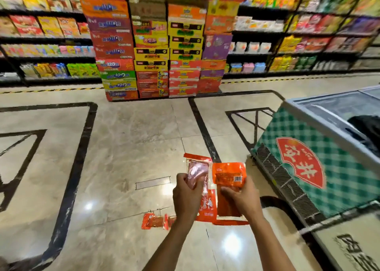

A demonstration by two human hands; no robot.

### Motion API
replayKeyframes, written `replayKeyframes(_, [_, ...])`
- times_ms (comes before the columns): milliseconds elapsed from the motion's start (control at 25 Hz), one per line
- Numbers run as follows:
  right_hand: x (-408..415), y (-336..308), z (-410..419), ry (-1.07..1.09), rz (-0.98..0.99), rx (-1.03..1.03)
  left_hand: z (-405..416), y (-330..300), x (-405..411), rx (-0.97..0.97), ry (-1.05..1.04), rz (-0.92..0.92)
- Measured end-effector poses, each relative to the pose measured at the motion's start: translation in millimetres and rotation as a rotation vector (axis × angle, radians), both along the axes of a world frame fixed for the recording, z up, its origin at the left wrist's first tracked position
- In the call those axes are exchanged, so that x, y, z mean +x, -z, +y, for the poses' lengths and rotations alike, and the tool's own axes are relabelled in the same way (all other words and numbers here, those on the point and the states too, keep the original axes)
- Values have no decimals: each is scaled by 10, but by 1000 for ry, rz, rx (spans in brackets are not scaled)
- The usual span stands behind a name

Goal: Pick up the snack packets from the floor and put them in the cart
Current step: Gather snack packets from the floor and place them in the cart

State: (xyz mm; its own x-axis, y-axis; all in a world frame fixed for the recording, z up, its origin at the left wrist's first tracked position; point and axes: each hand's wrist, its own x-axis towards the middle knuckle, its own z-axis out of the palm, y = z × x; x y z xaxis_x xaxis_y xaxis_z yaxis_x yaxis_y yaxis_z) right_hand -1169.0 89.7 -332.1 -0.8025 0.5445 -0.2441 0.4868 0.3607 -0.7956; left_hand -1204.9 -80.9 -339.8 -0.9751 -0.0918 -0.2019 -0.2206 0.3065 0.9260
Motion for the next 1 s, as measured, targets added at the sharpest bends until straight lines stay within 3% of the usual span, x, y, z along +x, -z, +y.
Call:
replayKeyframes(240, [1256, -338, 352, 299, 73, -7, 350, -444, 678, 27, 227, 80])
replayKeyframes(560, [3495, -567, 988, 646, 231, -33, 1130, -733, 2261, 37, 533, 108])
replayKeyframes(1000, [7216, -418, 1703, 1094, 268, -129, 2677, -616, 5346, 121, 1024, -53])
